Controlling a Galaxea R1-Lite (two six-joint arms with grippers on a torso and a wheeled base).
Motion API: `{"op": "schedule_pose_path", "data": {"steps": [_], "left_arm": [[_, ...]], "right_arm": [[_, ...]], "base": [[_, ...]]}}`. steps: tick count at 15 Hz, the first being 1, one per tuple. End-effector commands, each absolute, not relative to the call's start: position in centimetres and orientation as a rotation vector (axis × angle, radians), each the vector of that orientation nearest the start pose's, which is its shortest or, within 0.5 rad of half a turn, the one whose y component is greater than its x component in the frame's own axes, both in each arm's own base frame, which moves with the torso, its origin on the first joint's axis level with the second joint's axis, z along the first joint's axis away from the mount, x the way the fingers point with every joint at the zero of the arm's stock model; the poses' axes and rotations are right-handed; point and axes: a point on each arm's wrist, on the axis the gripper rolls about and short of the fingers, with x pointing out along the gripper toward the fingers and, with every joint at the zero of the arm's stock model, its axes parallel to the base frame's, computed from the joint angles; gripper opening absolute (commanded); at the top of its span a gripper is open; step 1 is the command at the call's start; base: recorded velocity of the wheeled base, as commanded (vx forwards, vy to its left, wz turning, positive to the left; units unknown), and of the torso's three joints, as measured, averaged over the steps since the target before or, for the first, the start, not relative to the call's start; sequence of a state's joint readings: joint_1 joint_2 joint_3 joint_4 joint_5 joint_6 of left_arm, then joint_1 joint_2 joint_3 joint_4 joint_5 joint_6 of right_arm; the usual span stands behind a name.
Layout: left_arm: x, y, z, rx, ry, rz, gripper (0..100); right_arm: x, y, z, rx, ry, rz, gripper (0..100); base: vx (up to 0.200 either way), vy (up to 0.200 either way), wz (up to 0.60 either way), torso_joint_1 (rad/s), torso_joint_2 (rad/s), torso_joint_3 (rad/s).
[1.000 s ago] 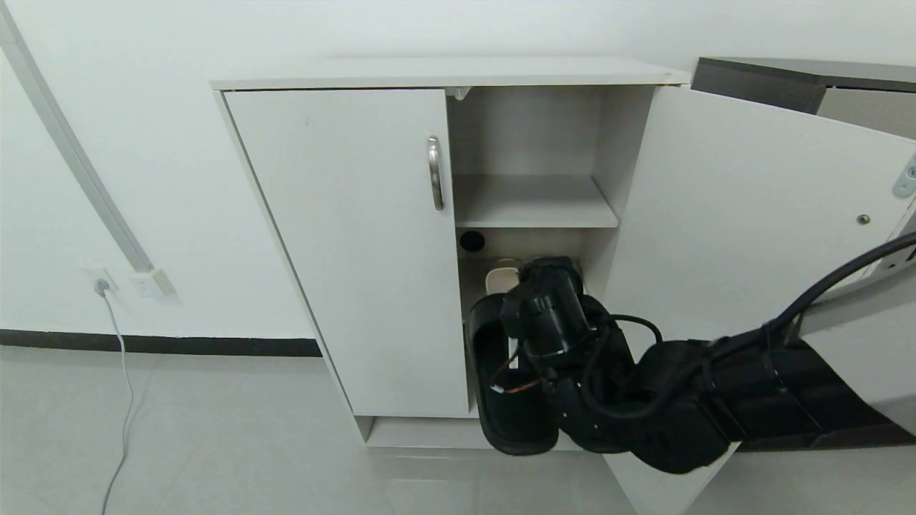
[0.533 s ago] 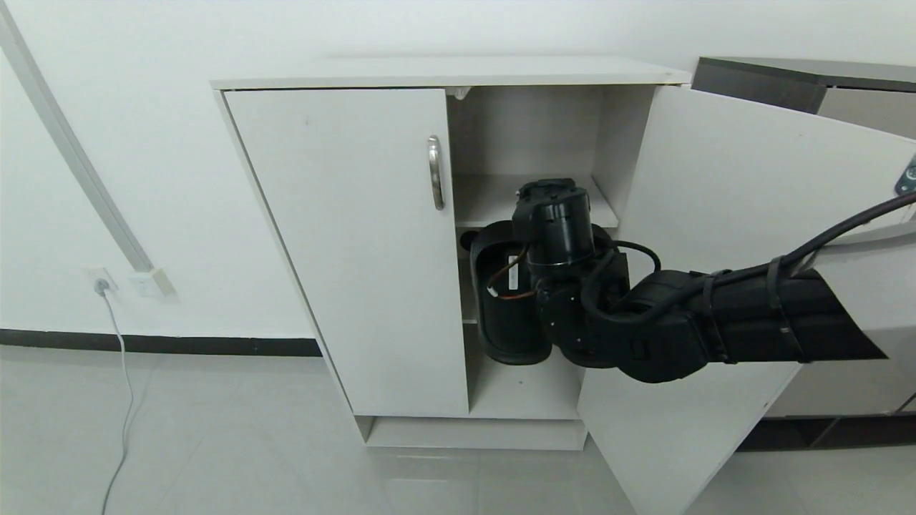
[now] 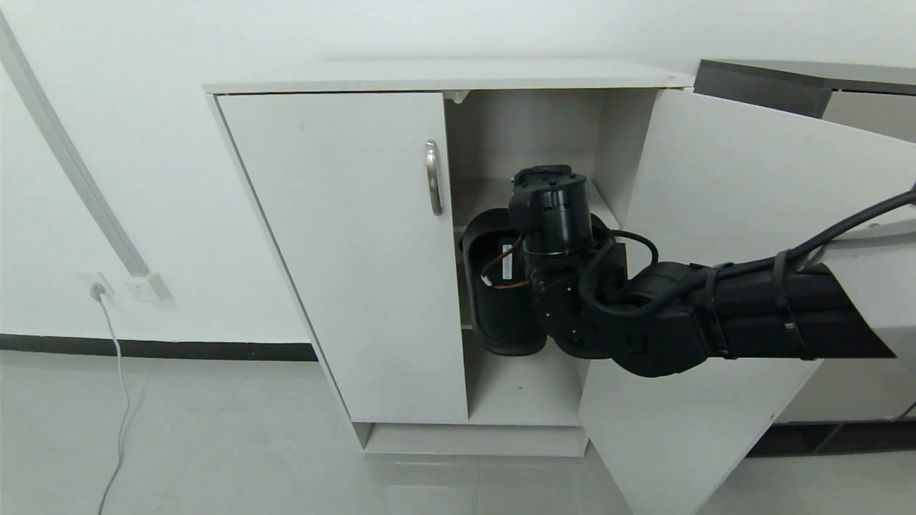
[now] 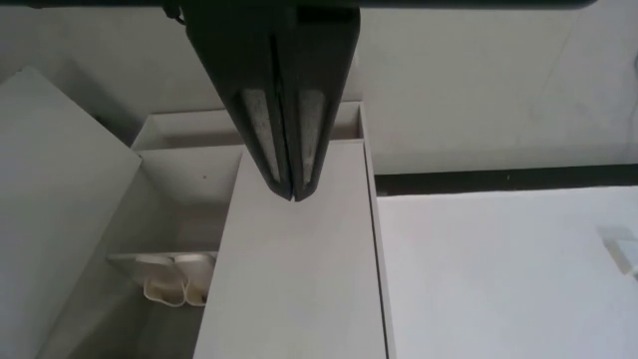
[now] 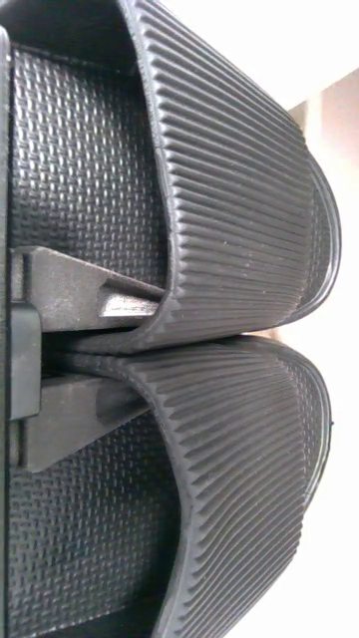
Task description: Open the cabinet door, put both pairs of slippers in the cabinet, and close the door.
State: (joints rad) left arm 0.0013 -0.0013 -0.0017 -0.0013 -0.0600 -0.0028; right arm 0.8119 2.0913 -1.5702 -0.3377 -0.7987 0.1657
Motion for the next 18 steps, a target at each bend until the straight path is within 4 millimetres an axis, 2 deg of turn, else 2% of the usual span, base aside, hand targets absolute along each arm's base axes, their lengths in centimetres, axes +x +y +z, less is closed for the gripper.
{"op": "schedule_pose_path", "data": {"steps": [1, 12, 18], "left_arm": [[-2.30, -0.14, 7.61, -0.003, -0.003, -0.058, 0], [-2.30, -0.13, 7.61, -0.003, -0.003, -0.057, 0], [-2.30, -0.13, 7.61, -0.003, -0.003, -0.057, 0]], "right_arm": [[30.95, 30.17, 22.23, 0.035, 0.126, 0.000, 0], [30.78, 30.26, 21.89, 0.025, 0.133, -0.002, 0], [30.80, 30.40, 21.74, 0.019, 0.140, 0.007, 0]], "base": [[0.200, 0.000, 0.00, 0.002, 0.00, 0.002], [0.200, 0.000, 0.00, 0.004, 0.00, 0.001], [0.000, 0.000, 0.00, 0.000, 0.00, 0.000]]}}
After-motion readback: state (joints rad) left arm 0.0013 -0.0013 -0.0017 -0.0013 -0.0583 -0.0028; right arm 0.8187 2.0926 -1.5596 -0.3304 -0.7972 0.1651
